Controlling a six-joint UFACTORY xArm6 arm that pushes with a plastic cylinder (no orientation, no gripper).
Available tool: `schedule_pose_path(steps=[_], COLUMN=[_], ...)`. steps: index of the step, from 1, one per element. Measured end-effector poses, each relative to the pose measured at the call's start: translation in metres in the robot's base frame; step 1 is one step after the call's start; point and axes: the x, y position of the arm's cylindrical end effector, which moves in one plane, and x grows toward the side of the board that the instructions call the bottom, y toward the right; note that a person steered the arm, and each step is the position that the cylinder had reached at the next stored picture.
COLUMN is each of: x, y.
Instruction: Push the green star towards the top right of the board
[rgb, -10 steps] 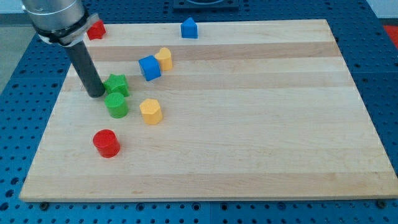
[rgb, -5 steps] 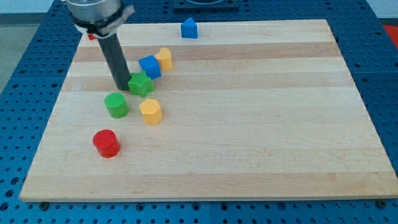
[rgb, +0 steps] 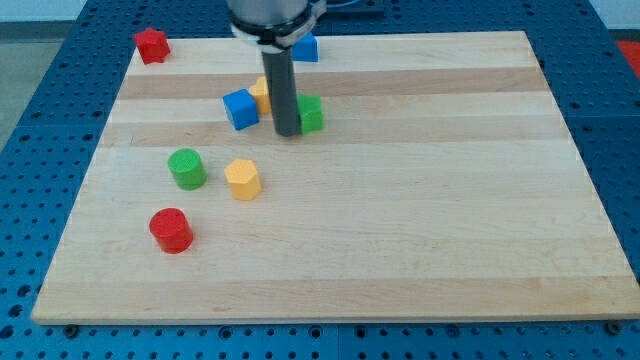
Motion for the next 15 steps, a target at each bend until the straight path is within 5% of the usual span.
schedule_pose_path(steps=[3, 10, 15], x=[-0.05, -0.125, -0.137], y=[0.079, 0.057, 0.128])
